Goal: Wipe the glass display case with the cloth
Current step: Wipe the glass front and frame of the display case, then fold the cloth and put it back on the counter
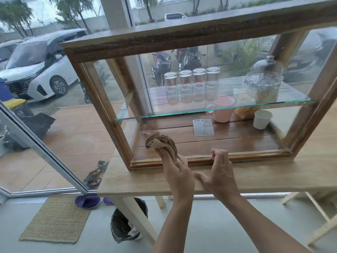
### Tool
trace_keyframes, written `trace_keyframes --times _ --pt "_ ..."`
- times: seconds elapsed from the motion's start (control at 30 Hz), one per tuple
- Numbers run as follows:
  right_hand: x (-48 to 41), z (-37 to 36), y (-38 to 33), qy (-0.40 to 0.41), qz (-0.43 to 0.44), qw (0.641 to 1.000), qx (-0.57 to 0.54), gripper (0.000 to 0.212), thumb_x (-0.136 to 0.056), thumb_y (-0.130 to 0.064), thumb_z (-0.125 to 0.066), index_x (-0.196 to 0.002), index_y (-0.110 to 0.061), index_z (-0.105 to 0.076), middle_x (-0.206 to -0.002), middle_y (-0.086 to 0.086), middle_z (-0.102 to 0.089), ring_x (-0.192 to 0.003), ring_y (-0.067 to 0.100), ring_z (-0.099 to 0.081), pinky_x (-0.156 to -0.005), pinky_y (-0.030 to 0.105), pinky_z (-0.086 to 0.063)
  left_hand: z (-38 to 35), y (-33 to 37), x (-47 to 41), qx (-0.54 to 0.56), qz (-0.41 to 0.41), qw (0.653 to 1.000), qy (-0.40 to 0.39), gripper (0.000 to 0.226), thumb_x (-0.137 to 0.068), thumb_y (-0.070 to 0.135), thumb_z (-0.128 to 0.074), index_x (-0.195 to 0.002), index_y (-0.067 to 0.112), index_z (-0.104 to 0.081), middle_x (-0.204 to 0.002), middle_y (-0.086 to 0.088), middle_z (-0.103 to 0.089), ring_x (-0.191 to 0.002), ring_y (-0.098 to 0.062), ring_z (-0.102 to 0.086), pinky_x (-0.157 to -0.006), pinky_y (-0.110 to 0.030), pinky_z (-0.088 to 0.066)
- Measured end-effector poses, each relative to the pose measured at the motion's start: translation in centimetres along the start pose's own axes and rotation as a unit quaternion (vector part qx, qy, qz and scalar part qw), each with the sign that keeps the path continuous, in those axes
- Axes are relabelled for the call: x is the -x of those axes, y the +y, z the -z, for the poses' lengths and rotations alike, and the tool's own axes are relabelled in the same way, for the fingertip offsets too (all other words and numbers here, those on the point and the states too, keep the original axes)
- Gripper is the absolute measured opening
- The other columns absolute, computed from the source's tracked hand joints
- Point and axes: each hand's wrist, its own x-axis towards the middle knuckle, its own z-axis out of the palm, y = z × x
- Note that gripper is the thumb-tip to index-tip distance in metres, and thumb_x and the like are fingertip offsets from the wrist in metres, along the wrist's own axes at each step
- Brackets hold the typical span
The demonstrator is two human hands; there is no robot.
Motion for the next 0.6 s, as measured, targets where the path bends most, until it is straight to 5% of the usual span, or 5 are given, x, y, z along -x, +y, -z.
trace_keyframes --times 0.07,0.13,0.33,0.43,0.6 --pt "0.0 0.5 0.1 -0.018 -0.008 0.999 -0.026 0.083 -0.057 -0.030 -0.091 -0.120 -0.010 -0.042 -0.111 0.001 -0.043 -0.098 0.021 -0.052 -0.086 0.040 -0.051 0.9 1.5 0.7 0.044 0.026 0.999 -0.002 0.061 -0.096 -0.009 -0.034 -0.133 0.038 -0.047 -0.107 0.022 -0.067 -0.100 0.015 -0.058 -0.094 -0.016 -0.046" --pt "0.1 1.3 0.0 -0.020 -0.016 0.998 -0.050 0.074 -0.063 -0.028 -0.088 -0.121 -0.011 -0.045 -0.109 0.000 -0.046 -0.098 0.018 -0.053 -0.087 0.039 -0.052 2.1 2.1 1.3 0.081 0.028 0.996 -0.012 0.066 -0.096 -0.017 -0.034 -0.109 0.044 -0.056 -0.076 0.033 -0.062 -0.075 0.016 -0.056 -0.077 -0.007 -0.043" --pt "0.7 4.2 -2.5 0.048 -0.044 0.992 -0.106 0.044 -0.080 -0.028 -0.076 -0.115 -0.023 -0.051 -0.098 -0.009 -0.055 -0.091 0.008 -0.056 -0.080 0.028 -0.051 4.2 1.3 1.8 0.124 0.062 0.986 -0.095 0.061 -0.097 -0.014 -0.039 -0.129 0.032 -0.062 -0.120 0.012 -0.069 -0.114 -0.009 -0.062 -0.107 -0.045 -0.045" --pt "0.3 5.7 -4.3 0.012 -0.071 0.983 -0.168 0.034 -0.084 -0.034 -0.072 -0.112 -0.022 -0.057 -0.098 -0.010 -0.062 -0.089 0.005 -0.062 -0.079 0.025 -0.052 4.2 1.9 2.1 0.151 0.044 0.973 -0.168 0.069 -0.096 -0.019 -0.036 -0.106 0.039 -0.071 -0.091 0.014 -0.070 -0.085 -0.005 -0.061 -0.083 -0.038 -0.051" --pt "-0.3 8.8 -6.5 -0.055 -0.165 0.934 -0.314 0.028 -0.088 -0.046 -0.062 -0.108 -0.027 -0.068 -0.098 -0.008 -0.074 -0.095 0.006 -0.068 -0.085 0.032 -0.055 2.8 2.0 3.0 0.182 0.017 0.948 -0.260 0.055 -0.094 -0.022 -0.036 -0.115 0.018 -0.068 -0.084 -0.004 -0.061 -0.072 -0.016 -0.052 -0.064 -0.030 -0.047"
